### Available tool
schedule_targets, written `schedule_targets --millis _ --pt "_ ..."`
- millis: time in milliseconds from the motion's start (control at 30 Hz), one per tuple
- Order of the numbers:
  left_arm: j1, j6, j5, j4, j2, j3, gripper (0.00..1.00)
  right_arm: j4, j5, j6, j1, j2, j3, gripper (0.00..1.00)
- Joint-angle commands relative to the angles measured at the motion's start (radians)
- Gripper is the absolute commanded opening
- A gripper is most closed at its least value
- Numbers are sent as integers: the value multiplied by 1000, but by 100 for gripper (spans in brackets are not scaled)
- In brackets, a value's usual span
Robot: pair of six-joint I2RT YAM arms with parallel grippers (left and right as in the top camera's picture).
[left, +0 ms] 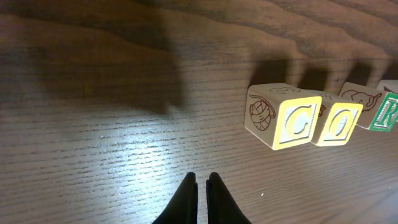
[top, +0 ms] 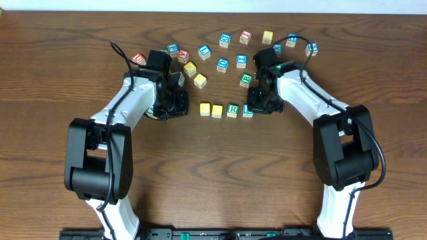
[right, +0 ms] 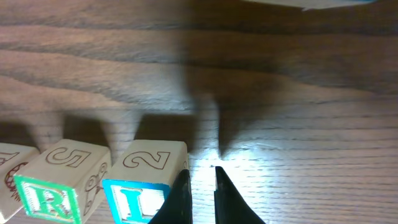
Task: Spell out CORL
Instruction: 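Push the row ends inward with both grippers to close the gaps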
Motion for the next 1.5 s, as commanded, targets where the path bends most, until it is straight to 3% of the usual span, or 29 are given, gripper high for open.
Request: schedule_targets --millis 0,1467 --pt "-10 28 17 5 13 -3 8 1 -6 -6 10 17 -5 8" --pt "-102 24 47 126 53 -4 7 50 -32 -6 45 17 -5 10"
